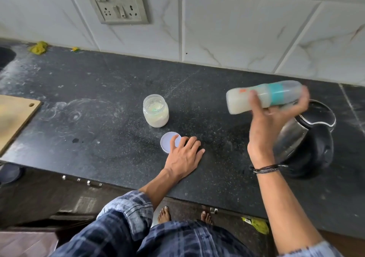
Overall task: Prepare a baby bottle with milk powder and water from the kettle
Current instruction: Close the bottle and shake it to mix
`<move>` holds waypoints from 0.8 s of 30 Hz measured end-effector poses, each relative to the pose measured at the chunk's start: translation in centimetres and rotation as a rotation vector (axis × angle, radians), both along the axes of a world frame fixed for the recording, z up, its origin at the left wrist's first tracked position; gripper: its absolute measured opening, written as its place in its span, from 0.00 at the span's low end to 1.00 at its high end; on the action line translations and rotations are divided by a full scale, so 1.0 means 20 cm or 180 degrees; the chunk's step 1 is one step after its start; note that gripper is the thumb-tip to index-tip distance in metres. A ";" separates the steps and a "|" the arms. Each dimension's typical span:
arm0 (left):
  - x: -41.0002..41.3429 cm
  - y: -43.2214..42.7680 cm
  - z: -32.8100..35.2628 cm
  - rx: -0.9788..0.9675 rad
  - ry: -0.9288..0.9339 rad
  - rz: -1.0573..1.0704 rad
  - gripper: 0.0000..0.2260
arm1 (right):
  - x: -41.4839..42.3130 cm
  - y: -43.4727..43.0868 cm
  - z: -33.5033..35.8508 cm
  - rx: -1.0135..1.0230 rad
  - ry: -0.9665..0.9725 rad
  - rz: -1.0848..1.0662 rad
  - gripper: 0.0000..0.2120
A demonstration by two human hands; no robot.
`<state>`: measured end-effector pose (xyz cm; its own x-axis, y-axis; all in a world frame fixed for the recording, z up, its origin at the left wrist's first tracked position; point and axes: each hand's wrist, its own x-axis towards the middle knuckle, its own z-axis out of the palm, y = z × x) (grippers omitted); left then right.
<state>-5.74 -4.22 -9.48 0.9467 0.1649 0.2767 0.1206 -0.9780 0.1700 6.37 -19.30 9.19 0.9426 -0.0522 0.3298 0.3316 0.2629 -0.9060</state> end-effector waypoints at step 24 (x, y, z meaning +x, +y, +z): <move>0.00 -0.01 0.02 -0.0079 0.0090 0.0044 0.17 | -0.04 0.04 0.05 -0.0007 -0.0047 0.0195 0.45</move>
